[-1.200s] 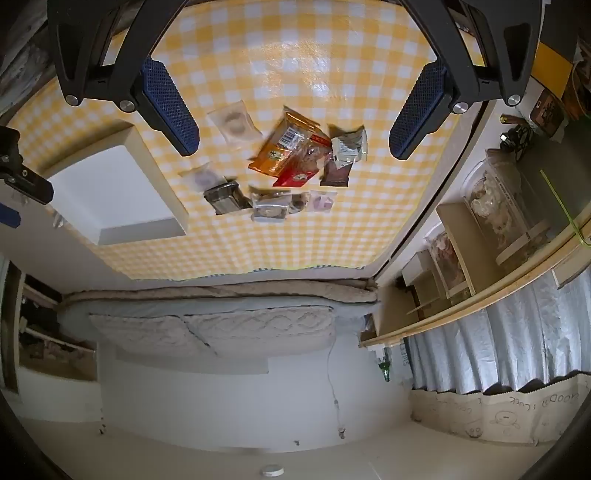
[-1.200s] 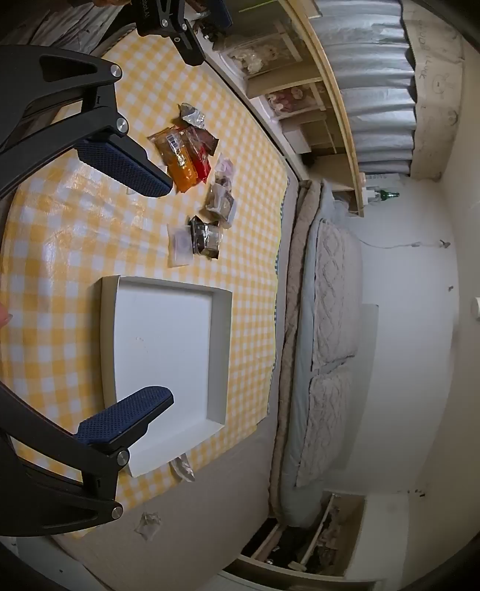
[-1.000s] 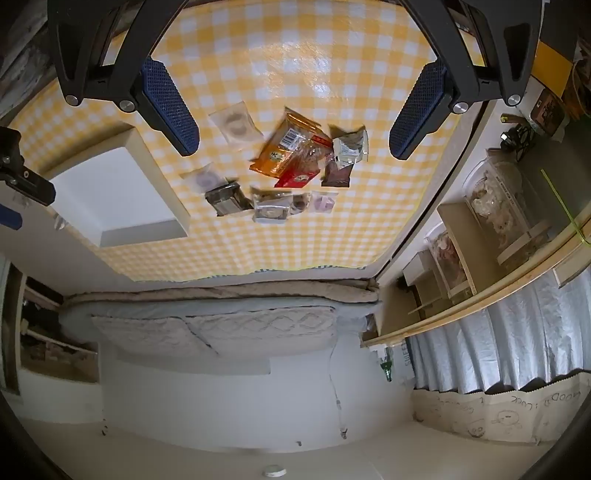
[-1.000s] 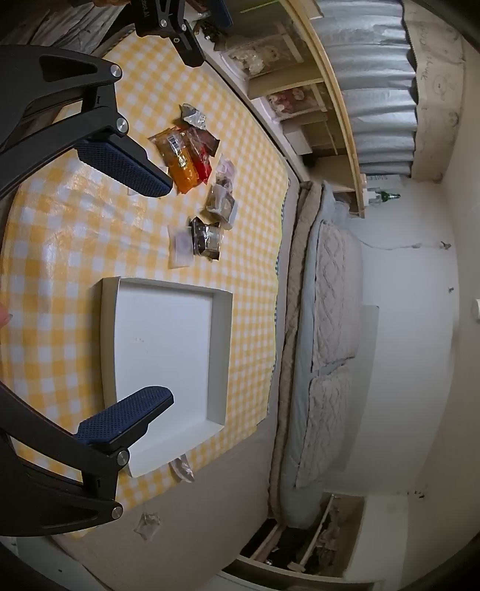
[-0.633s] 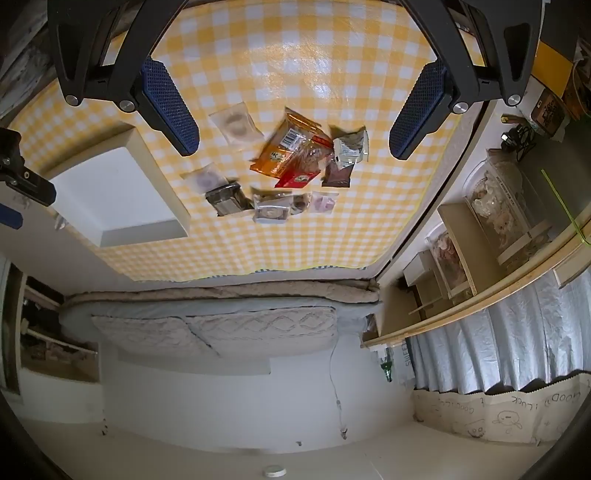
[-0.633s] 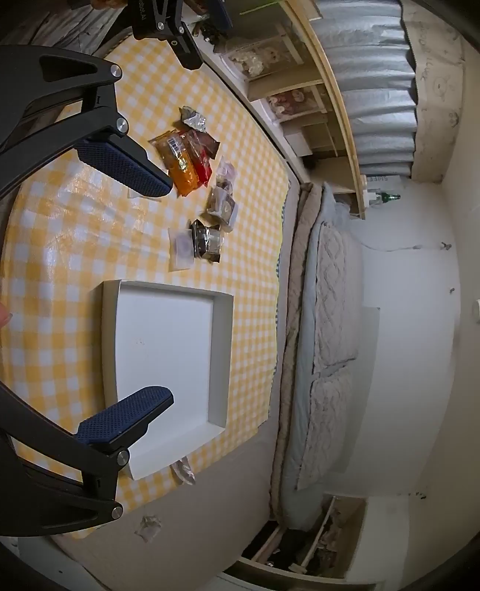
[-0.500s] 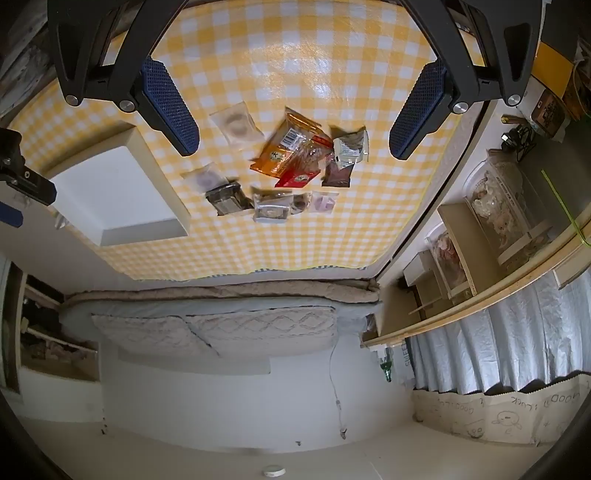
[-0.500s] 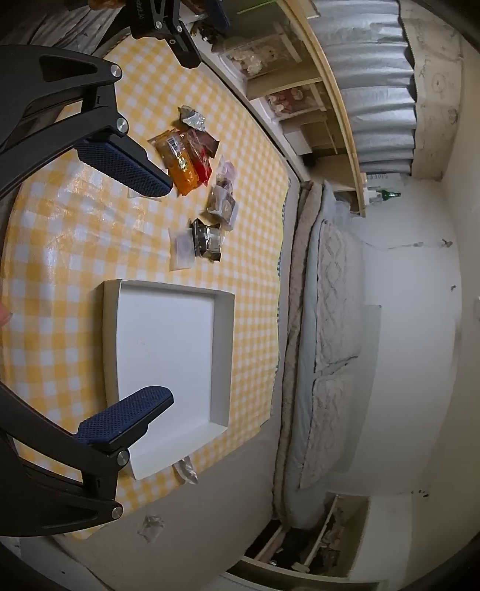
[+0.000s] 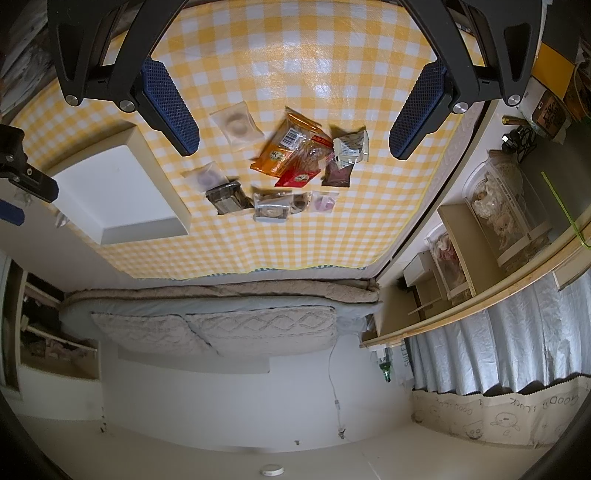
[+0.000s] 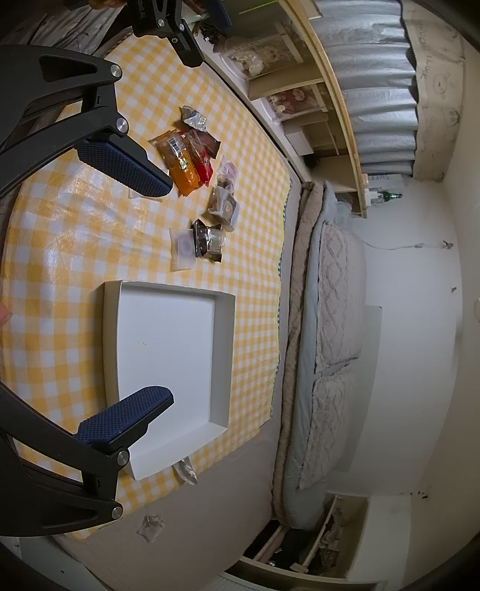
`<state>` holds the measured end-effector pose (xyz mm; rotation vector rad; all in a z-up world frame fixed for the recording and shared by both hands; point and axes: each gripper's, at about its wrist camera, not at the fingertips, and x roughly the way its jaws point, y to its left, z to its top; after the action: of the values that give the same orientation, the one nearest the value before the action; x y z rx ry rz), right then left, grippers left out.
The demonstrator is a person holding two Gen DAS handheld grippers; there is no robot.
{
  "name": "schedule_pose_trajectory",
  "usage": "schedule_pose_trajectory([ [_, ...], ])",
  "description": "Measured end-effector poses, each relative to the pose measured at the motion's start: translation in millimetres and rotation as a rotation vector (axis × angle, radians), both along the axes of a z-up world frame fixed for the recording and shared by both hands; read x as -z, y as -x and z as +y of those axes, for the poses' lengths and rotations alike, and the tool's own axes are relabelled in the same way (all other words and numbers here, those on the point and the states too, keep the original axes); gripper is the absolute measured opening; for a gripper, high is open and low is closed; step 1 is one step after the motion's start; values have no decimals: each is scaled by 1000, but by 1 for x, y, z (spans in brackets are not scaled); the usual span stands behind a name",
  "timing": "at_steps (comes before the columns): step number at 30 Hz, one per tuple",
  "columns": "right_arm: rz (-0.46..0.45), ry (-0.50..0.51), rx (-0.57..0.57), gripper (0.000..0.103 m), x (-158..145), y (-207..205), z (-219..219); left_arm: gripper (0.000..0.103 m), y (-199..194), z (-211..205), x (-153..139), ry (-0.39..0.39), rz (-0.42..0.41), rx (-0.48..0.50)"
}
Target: Organize snacks
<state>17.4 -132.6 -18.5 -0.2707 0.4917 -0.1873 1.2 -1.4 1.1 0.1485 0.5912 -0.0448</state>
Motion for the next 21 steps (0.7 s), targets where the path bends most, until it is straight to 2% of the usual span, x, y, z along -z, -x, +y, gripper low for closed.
schedule_pose_trajectory([
  [21,4,1,-2,103,0,-1,0,103,-1,-5,2,8,-2,-1],
])
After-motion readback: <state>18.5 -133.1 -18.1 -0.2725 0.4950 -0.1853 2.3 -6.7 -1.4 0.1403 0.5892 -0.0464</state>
